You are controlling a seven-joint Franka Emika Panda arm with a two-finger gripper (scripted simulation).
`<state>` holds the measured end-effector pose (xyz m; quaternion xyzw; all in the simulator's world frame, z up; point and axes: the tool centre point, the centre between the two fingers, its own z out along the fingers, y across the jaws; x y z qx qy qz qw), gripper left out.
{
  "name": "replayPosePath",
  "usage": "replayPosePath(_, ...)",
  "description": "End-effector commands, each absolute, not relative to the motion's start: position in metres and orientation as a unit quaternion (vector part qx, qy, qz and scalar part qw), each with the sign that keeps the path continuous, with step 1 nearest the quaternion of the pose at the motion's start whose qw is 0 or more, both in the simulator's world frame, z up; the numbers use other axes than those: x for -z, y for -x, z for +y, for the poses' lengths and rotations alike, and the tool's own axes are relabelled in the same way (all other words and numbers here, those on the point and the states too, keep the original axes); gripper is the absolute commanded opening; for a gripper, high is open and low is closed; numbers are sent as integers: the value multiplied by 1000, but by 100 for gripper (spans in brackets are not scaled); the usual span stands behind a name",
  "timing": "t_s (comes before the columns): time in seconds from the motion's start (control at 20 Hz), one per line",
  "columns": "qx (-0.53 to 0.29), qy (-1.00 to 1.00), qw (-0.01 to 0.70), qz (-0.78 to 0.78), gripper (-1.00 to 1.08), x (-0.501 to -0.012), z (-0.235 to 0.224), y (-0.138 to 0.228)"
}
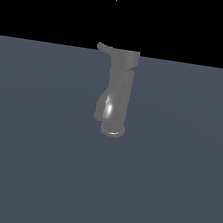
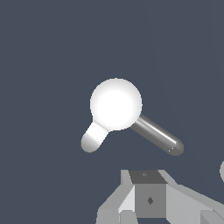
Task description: Turn on the faucet by rotating a designated handle.
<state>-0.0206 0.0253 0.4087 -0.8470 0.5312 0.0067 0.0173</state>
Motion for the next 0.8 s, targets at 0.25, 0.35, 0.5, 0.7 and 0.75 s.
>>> replayPosePath(0.25, -6, 795, 12, 607, -100, -379, 30, -13)
replayPosePath(0.35, -6, 780, 11, 626, -100, -370, 32, -22)
replayPosePath(0.5, -5, 756, 8, 654, -100, -357, 34, -35)
replayPosePath(0.7, -4, 725, 6, 689, -100, -338, 36, -50)
replayPosePath(0.75, -3, 717, 5, 697, -100, -334, 37, -54)
